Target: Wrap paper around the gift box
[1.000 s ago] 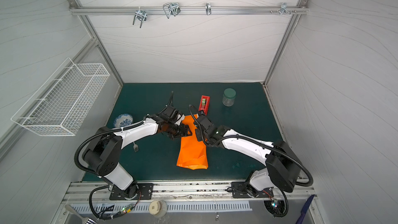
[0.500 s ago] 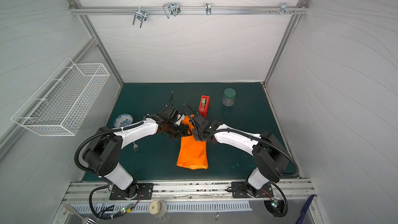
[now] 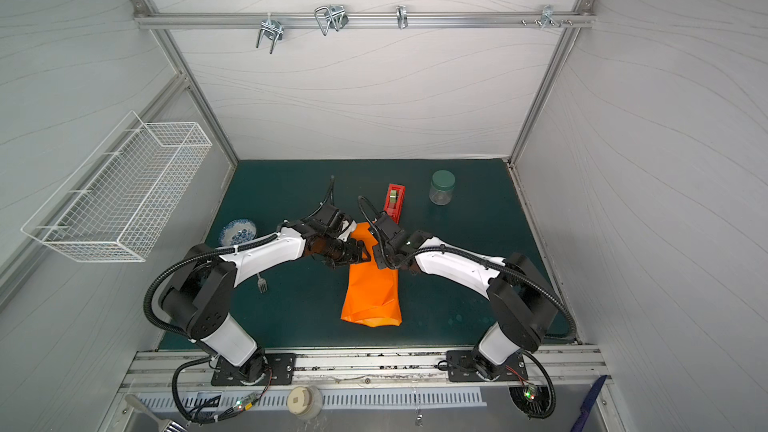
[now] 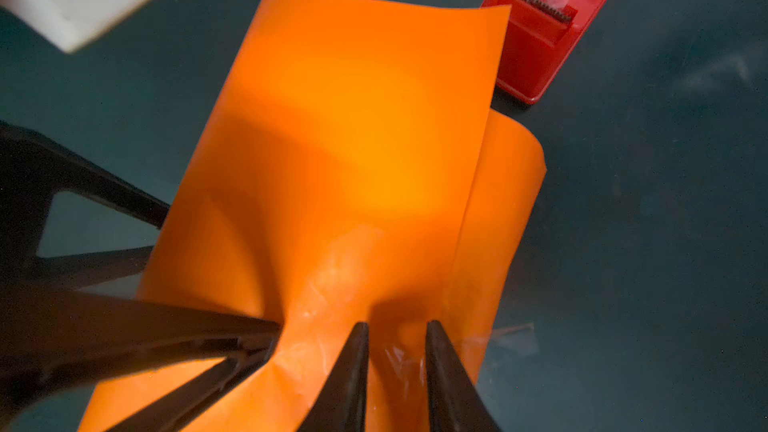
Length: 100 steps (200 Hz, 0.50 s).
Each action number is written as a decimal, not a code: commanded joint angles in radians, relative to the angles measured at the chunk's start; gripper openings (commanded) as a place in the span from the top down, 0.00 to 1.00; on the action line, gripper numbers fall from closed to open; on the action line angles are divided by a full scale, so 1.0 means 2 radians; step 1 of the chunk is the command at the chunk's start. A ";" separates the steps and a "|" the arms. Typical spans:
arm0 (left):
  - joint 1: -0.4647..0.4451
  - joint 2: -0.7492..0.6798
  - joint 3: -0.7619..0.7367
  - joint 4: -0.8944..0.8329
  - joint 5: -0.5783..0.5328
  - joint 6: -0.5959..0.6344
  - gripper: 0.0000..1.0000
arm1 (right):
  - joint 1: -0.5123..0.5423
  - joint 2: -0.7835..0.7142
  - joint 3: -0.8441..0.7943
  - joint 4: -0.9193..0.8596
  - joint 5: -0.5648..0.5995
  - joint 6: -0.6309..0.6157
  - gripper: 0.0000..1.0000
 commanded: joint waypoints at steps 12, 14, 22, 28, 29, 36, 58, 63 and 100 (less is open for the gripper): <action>-0.005 0.040 -0.021 -0.039 -0.052 0.008 0.22 | -0.010 -0.009 -0.013 -0.024 0.005 0.001 0.71; -0.005 0.040 -0.022 -0.039 -0.052 0.008 0.22 | -0.011 -0.010 -0.013 -0.024 0.005 0.001 0.70; -0.005 0.040 -0.021 -0.039 -0.052 0.008 0.22 | -0.012 -0.011 -0.014 -0.024 0.004 0.002 0.70; -0.005 0.040 -0.021 -0.039 -0.052 0.007 0.22 | -0.013 -0.012 -0.015 -0.024 0.003 0.003 0.69; -0.005 0.040 -0.021 -0.039 -0.052 0.008 0.22 | -0.013 -0.012 -0.015 -0.024 0.002 0.002 0.69; -0.005 0.040 -0.022 -0.039 -0.052 0.007 0.23 | -0.014 -0.013 -0.016 -0.024 0.001 0.004 0.68; -0.005 0.041 -0.021 -0.038 -0.051 0.008 0.22 | -0.017 -0.017 -0.018 -0.023 -0.003 0.006 0.65; -0.005 0.040 -0.022 -0.037 -0.050 0.008 0.22 | -0.019 -0.017 -0.019 -0.022 -0.004 0.006 0.64; -0.005 0.041 -0.022 -0.037 -0.052 0.008 0.22 | -0.028 -0.012 -0.027 -0.012 -0.028 0.016 0.59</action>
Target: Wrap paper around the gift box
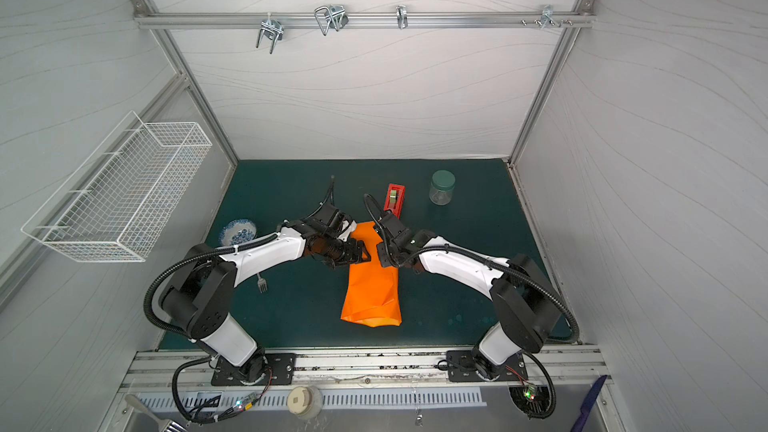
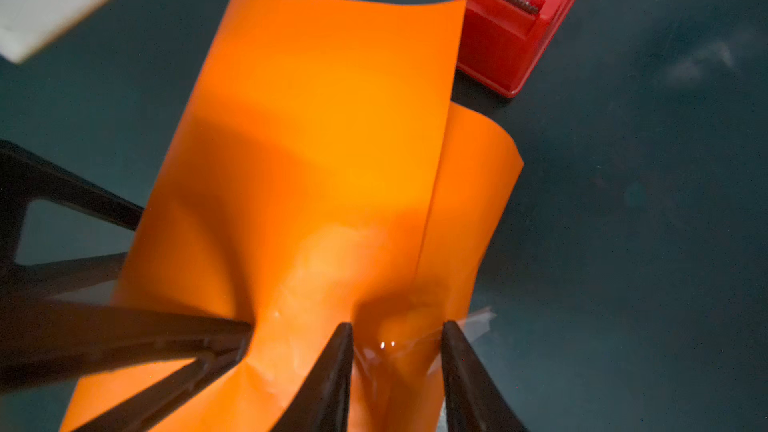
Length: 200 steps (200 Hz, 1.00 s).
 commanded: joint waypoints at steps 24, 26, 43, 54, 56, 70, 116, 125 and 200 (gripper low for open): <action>-0.005 0.040 -0.022 -0.038 -0.053 0.008 0.22 | -0.016 -0.005 -0.023 -0.004 -0.033 0.017 0.56; -0.005 0.040 -0.022 -0.039 -0.053 0.008 0.22 | -0.017 -0.005 -0.024 -0.003 -0.035 0.019 0.56; -0.006 0.041 -0.022 -0.039 -0.053 0.008 0.22 | -0.026 -0.009 -0.034 0.015 -0.063 0.023 0.54; -0.005 0.041 -0.021 -0.039 -0.053 0.008 0.22 | -0.039 -0.011 -0.044 0.032 -0.095 0.032 0.53; -0.005 0.041 -0.022 -0.039 -0.052 0.008 0.22 | -0.041 -0.012 -0.046 0.035 -0.102 0.033 0.53; -0.006 0.041 -0.022 -0.039 -0.054 0.008 0.22 | -0.057 -0.016 -0.061 0.060 -0.139 0.043 0.52; -0.005 0.043 -0.022 -0.038 -0.053 0.007 0.23 | -0.093 -0.011 -0.095 0.134 -0.248 0.073 0.51; -0.005 0.042 -0.022 -0.039 -0.053 0.007 0.23 | -0.099 -0.008 -0.102 0.149 -0.265 0.078 0.51; -0.006 0.013 -0.016 -0.025 -0.053 -0.009 0.19 | -0.185 -0.037 -0.140 0.184 -0.362 0.089 0.34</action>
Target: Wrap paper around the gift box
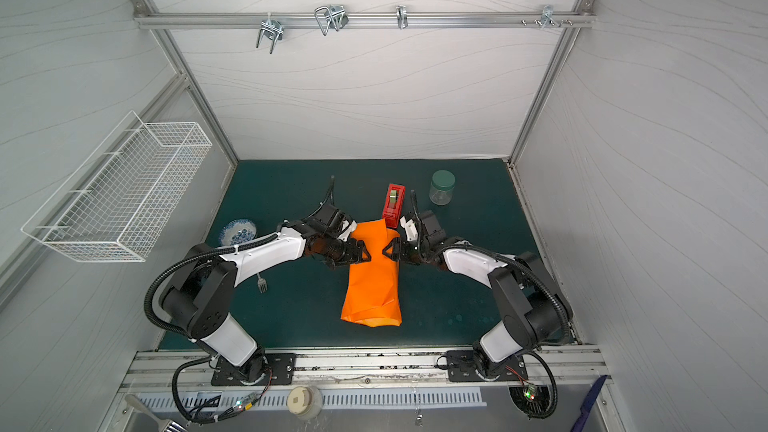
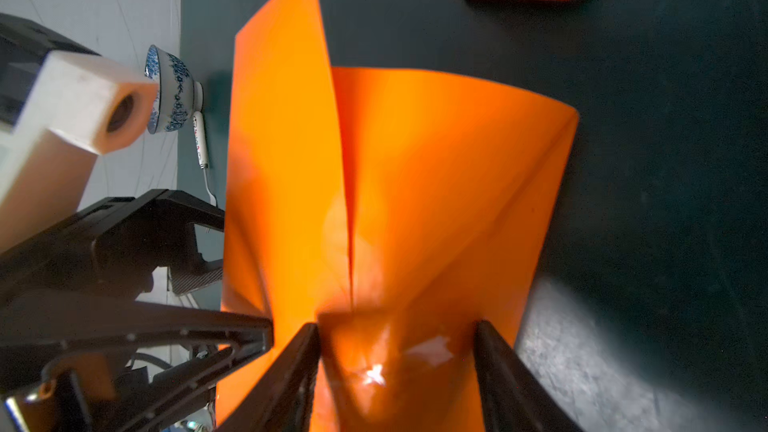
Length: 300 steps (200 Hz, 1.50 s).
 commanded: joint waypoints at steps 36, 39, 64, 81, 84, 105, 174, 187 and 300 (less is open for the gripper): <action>-0.003 -0.019 -0.015 0.009 -0.041 -0.044 0.15 | -0.031 -0.092 -0.033 -0.036 -0.010 -0.018 0.24; -0.002 -0.023 -0.016 0.013 -0.039 -0.047 0.15 | -0.030 -0.095 -0.036 -0.034 -0.010 -0.018 0.23; 0.011 -0.055 -0.034 0.050 -0.014 -0.075 0.12 | -0.018 -0.090 -0.039 -0.011 -0.012 -0.001 0.18; 0.026 -0.067 -0.049 0.075 0.015 -0.092 0.12 | 0.001 -0.070 -0.025 -0.008 -0.007 0.007 0.18; 0.029 -0.068 -0.051 0.078 0.020 -0.095 0.12 | 0.004 -0.066 -0.023 -0.008 -0.006 0.008 0.18; 0.043 -0.061 -0.063 0.108 0.052 -0.112 0.12 | 0.014 -0.040 -0.014 -0.003 -0.007 0.016 0.18; 0.049 -0.036 -0.063 0.105 0.063 -0.112 0.20 | 0.041 0.015 0.013 0.046 -0.035 0.048 0.21; 0.056 -0.041 -0.069 0.106 0.057 -0.114 0.21 | 0.047 0.028 0.024 0.052 -0.035 0.052 0.22; 0.148 -0.119 -0.085 0.089 0.001 -0.105 0.15 | 0.054 0.048 0.125 -0.047 0.021 -0.039 0.14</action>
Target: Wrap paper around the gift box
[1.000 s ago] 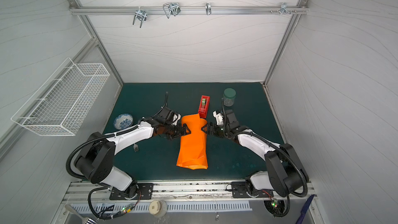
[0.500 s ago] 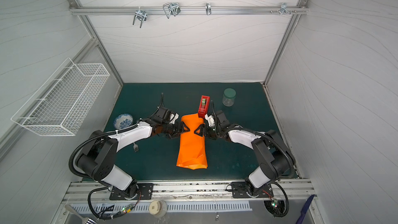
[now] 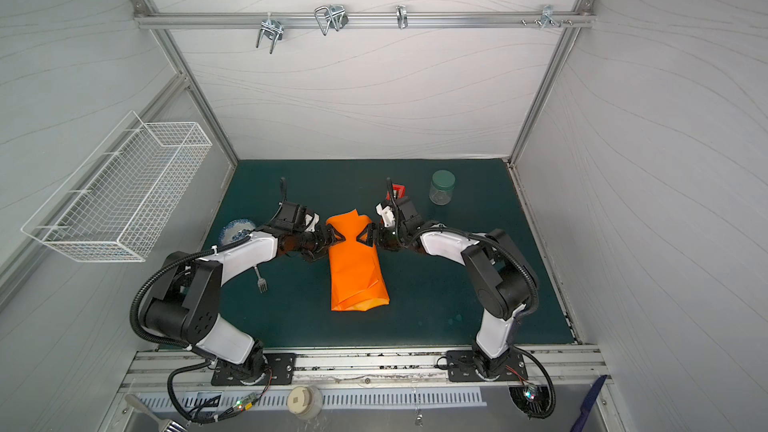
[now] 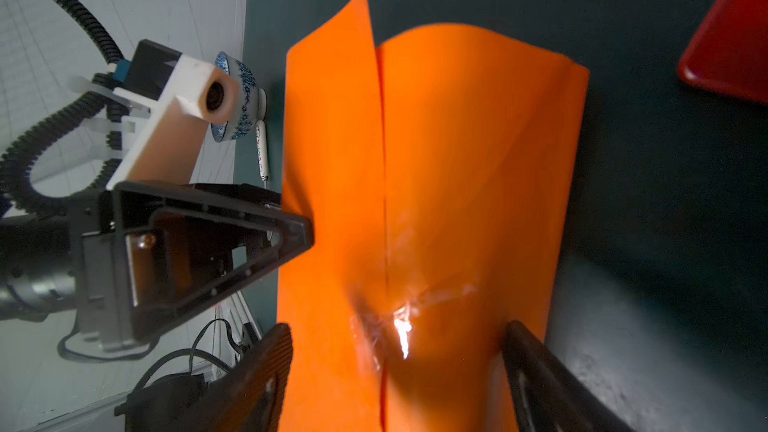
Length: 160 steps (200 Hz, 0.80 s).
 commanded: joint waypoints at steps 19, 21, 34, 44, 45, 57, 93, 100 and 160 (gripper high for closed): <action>-0.003 -0.134 -0.047 -0.034 -0.047 0.017 0.13 | 0.006 -0.107 -0.053 -0.086 0.042 -0.080 0.08; -0.003 -0.141 -0.053 -0.035 -0.047 0.018 0.13 | 0.007 -0.112 -0.057 -0.087 0.041 -0.081 0.07; -0.016 -0.187 -0.087 -0.055 -0.048 0.027 0.12 | 0.022 -0.139 -0.084 -0.094 0.040 -0.088 0.03; -0.035 -0.215 -0.109 -0.073 -0.055 0.035 0.13 | 0.038 -0.153 -0.099 -0.099 0.042 -0.093 0.01; -0.039 -0.218 -0.111 -0.074 -0.056 0.035 0.13 | 0.039 -0.155 -0.101 -0.100 0.043 -0.093 0.01; -0.075 -0.250 -0.131 -0.095 -0.078 0.035 0.14 | 0.059 -0.165 -0.111 -0.106 0.049 -0.099 0.01; -0.158 -0.295 -0.166 -0.084 -0.113 0.026 0.16 | 0.098 -0.158 -0.114 -0.115 0.071 -0.118 0.03; -0.170 -0.292 -0.165 -0.083 -0.119 0.029 0.16 | 0.100 -0.154 -0.115 -0.116 0.073 -0.122 0.04; -0.214 -0.239 -0.150 -0.055 -0.145 0.060 0.19 | 0.103 -0.132 -0.122 -0.117 0.103 -0.144 0.17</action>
